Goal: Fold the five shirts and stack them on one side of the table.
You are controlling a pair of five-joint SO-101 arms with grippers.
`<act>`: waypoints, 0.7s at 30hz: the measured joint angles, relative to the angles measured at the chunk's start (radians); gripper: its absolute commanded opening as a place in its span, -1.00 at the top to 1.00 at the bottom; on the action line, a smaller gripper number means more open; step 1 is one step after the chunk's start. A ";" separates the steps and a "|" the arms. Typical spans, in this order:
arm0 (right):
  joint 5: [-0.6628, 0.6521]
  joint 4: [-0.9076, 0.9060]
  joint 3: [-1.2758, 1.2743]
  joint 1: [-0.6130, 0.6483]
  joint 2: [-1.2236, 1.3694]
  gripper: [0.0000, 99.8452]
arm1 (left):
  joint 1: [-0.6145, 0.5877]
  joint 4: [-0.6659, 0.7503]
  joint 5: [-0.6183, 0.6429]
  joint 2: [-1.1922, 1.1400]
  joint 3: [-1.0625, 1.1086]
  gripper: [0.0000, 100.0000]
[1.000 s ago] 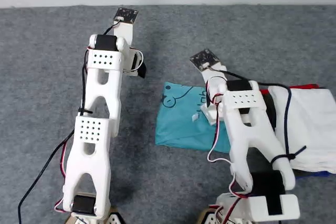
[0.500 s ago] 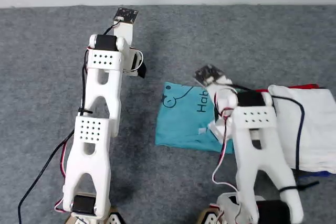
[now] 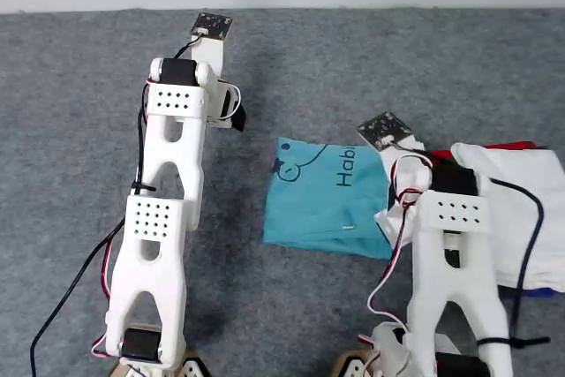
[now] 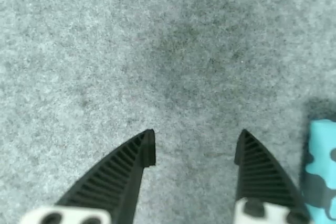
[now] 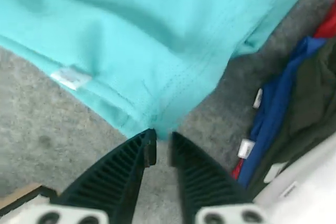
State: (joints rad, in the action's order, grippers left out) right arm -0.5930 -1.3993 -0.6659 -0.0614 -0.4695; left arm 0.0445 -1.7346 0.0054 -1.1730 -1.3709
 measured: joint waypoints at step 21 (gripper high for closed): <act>0.041 0.009 0.167 0.150 0.008 0.63 | 0.000 0.000 0.000 0.000 0.000 0.51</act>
State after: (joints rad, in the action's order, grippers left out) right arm -0.5516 -1.3901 -0.4987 0.0890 -0.4618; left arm 0.0445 -1.7346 0.0054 -1.1730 -1.3709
